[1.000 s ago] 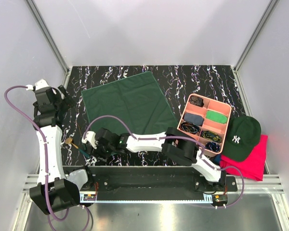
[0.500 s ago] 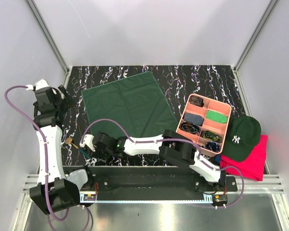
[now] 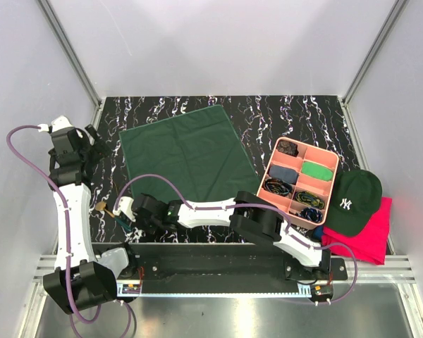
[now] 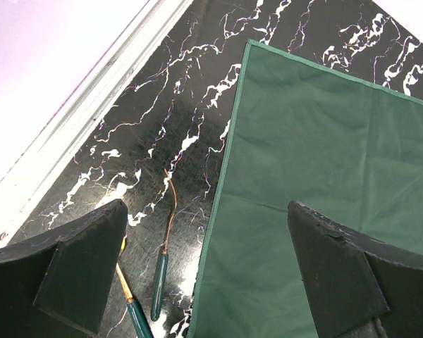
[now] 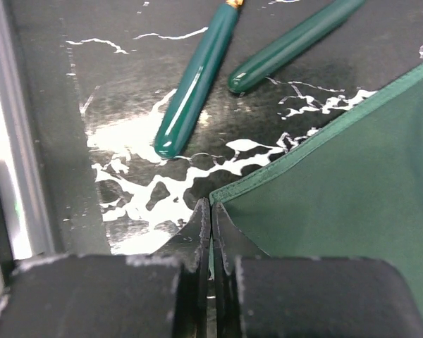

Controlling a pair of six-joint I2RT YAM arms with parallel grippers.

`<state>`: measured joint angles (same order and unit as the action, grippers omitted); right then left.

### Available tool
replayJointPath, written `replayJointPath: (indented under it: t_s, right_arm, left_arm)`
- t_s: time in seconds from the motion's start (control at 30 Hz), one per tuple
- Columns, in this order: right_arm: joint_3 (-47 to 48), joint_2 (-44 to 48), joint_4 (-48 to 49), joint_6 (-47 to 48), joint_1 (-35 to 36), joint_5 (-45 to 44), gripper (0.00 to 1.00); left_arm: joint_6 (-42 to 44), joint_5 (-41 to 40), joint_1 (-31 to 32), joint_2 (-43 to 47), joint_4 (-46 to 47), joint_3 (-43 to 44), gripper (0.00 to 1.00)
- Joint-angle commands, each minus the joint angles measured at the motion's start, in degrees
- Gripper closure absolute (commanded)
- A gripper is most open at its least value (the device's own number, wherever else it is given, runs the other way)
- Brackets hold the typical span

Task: Fold the napkin, place the utensils inside, and roll it up
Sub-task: Fold the napkin

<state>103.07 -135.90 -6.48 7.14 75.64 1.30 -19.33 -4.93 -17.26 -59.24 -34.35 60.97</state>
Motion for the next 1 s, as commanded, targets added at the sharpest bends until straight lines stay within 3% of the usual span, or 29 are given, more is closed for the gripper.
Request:
replayJointPath:
  t_s: [0.0, 0.2, 0.47, 0.97]
  right_arm:
    - [-0.84, 1.58, -1.53, -2.82, 0.13, 5.63, 1.00]
    - [-6.29, 9.14, 4.72, -6.69, -2.33, 5.38, 1.00]
    - [-10.25, 13.64, 9.64, -8.63, -12.08, 8.62, 1.00]
    - [-3.05, 6.00, 10.43, -7.84, -27.99, 4.42, 1.00]
  left_arm:
    - [0.17, -0.69, -0.41, 1.23, 3.06, -0.15, 0.01]
    - [0.17, -1.49, -0.41, 1.50, 2.97, -0.24, 0.01]
    - [0.17, -1.49, -0.50, 1.59, 3.06, -0.24, 0.01]
    - [-0.53, 1.32, -0.50, 0.27, 3.50, -0.85, 0.01]
